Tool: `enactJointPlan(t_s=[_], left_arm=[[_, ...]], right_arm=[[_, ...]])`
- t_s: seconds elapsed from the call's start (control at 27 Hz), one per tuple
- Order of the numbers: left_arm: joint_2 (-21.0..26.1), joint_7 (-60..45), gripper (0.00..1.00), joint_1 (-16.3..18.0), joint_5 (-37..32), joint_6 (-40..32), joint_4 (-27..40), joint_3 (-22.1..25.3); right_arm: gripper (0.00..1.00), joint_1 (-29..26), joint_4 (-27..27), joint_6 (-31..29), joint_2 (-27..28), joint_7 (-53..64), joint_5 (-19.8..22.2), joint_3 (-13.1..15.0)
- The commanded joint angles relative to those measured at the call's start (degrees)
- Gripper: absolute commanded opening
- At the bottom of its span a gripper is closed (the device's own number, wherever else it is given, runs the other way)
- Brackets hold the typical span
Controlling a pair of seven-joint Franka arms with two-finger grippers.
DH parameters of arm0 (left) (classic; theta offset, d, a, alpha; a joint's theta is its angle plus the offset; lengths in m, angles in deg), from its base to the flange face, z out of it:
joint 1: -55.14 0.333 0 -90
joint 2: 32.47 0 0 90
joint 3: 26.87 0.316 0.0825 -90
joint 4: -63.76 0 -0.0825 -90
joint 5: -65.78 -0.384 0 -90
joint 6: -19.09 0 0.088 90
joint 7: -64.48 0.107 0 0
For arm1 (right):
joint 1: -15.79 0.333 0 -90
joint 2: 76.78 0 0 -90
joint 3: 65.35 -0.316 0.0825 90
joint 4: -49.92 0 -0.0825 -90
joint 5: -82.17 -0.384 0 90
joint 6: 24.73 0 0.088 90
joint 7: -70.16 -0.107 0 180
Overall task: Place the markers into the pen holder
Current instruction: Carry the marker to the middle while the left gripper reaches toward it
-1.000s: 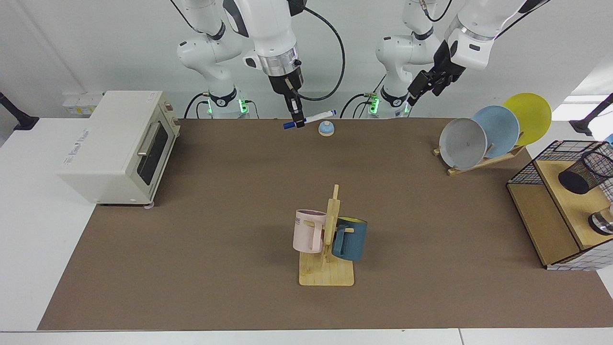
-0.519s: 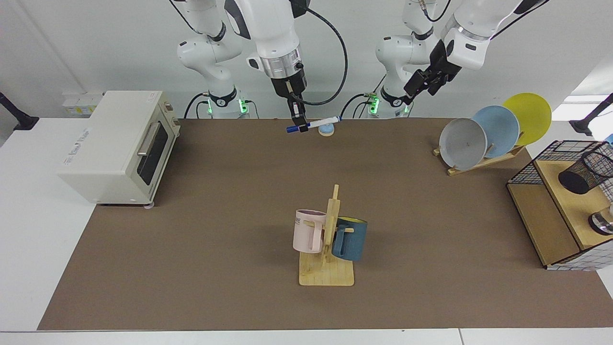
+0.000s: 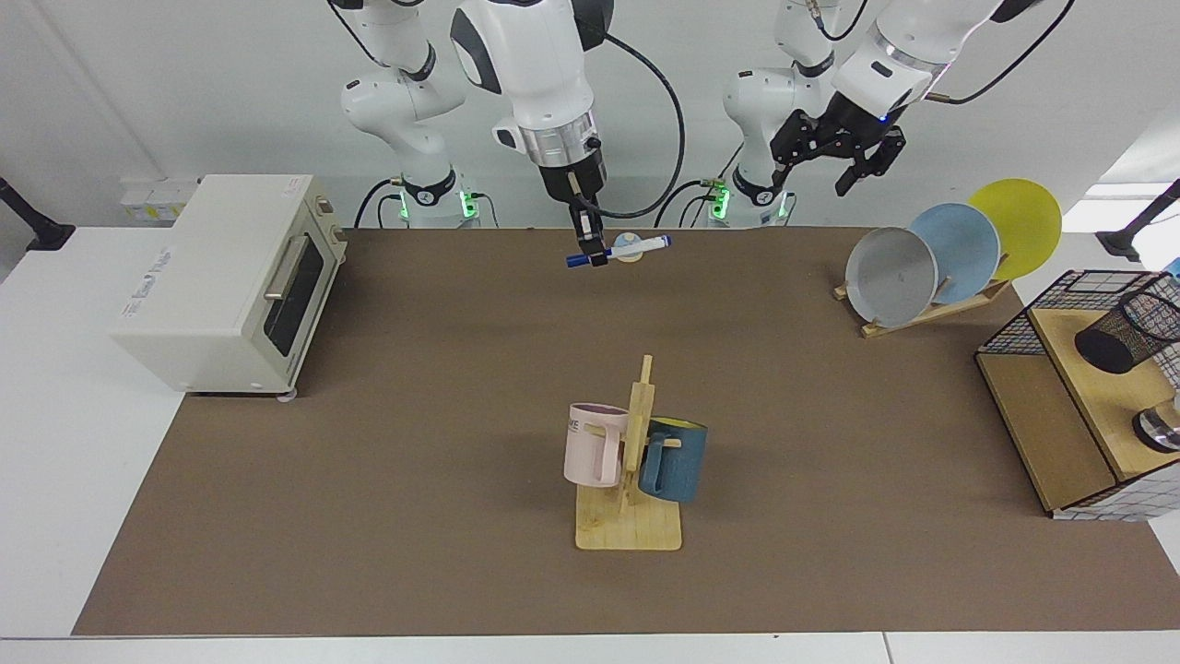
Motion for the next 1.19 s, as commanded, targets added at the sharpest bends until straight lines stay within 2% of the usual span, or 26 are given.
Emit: enactJointPlan(t_s=[0.0, 0.15, 0.33, 0.52, 0.63, 0.93, 1.15], left_arm=[[-0.14, 15.33, 1.0, -0.11, -0.3, 2.69, 0.1, -0.08], [-0.05, 29.99, 1.0, -0.29, -0.12, 6.64, 0.71, -0.43], [-0.22, 45.48, 1.0, -1.08, -0.04, 7.88, 1.51, -0.87], [-0.93, 46.91, 1.0, -3.45, 0.14, 8.15, 3.09, -1.22], [-0.49, 48.22, 1.0, -4.07, 0.23, 10.77, 3.27, -1.39], [1.27, 49.54, 1.0, -10.04, 0.58, 17.28, 3.97, -1.39], [1.18, 49.81, 0.96, -11.98, 0.76, 19.48, 5.46, -1.39]], right_arm=[[0.0, 1.78, -1.48, -1.5, 1.59, -3.36, 1.98, 0.01], [0.0, 1.87, -1.49, -1.76, 1.68, -3.36, 1.98, 0.01], [0.0, 1.87, -1.49, -1.67, 1.68, -3.36, 1.98, 0.01], [0.0, 1.95, -1.48, -1.67, 1.68, -3.27, 1.98, 0.01], [0.0, 1.95, -1.4, -1.58, 1.6, -3.27, 2.06, 0.01], [0.0, 1.95, -1.22, -1.76, 1.6, -3.19, 2.15, -0.16], [0.0, 3.01, -0.52, -4.57, 1.07, -2.84, 2.06, -0.16]])
